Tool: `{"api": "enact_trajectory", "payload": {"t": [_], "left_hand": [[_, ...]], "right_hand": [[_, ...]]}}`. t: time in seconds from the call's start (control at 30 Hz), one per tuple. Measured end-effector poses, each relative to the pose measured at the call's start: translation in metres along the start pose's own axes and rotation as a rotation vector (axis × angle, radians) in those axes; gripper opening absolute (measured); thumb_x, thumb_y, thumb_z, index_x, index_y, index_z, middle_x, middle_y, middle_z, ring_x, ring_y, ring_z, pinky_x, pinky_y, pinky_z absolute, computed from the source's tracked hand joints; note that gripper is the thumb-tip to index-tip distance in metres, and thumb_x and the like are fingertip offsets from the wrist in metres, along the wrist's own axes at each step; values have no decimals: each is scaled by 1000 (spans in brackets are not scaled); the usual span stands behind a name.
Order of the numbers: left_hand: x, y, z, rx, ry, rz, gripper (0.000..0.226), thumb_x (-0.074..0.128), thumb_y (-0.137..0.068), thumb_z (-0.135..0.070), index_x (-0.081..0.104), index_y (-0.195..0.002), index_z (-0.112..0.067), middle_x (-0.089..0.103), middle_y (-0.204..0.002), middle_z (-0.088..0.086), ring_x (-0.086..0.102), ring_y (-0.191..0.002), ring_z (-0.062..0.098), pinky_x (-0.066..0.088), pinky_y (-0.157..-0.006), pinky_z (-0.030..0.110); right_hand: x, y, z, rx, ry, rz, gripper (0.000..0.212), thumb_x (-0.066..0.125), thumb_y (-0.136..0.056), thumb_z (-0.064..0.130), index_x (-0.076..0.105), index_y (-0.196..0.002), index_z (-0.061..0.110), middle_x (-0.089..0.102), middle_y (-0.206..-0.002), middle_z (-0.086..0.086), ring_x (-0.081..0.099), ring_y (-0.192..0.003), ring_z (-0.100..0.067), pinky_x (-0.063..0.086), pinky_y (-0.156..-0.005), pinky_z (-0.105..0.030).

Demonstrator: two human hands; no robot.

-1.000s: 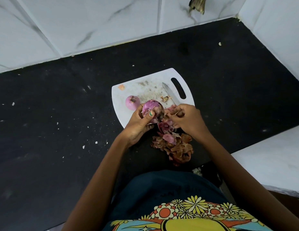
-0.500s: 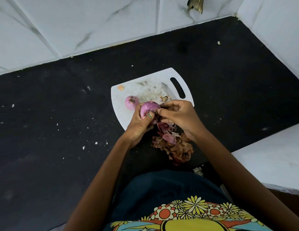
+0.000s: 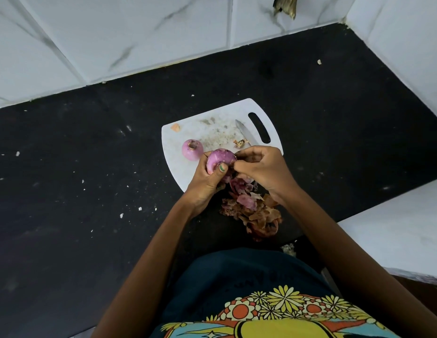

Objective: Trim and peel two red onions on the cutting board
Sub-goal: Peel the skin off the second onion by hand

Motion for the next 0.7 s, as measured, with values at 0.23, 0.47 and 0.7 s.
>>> {"api": "enact_trajectory", "payload": {"t": [0.23,0.47,0.7], "left_hand": [[1,-1,-1,-28,3,-19,106,74,-28,-84,46,-115,-30,62,-116,-4,65,-99,6,53,-76,23],[3,-1,-1,14,-18,-59,101,77,-31,-81,45,-111,-29,60,-109,-4,63,-88,4,52,-72,19],[2,-1,1,13,27,-43,102,79,-31,-78,44,-113,-29,60,-108,-3,63,-85,2,52,-67,15]], "right_hand": [[-3,0,-6,47,-119,-44,14,62,-83,-7,70,-88,3,70,-87,-16,72,-73,-18,60,-66,-25],[-2,5,-4,57,-180,24,23,74,-82,19,68,-95,2,71,-85,-8,70,-75,-15,60,-68,-31],[-1,2,-2,47,-176,37,13,74,-79,1,69,-90,4,70,-81,-6,70,-72,-10,59,-65,-23]]}}
Point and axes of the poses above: each hand's wrist, its own y-axis away from the middle knuckle, its own x-axis out of the palm, z = x × y, the point moved 2 cm from there along -y, towards the middle knuckle
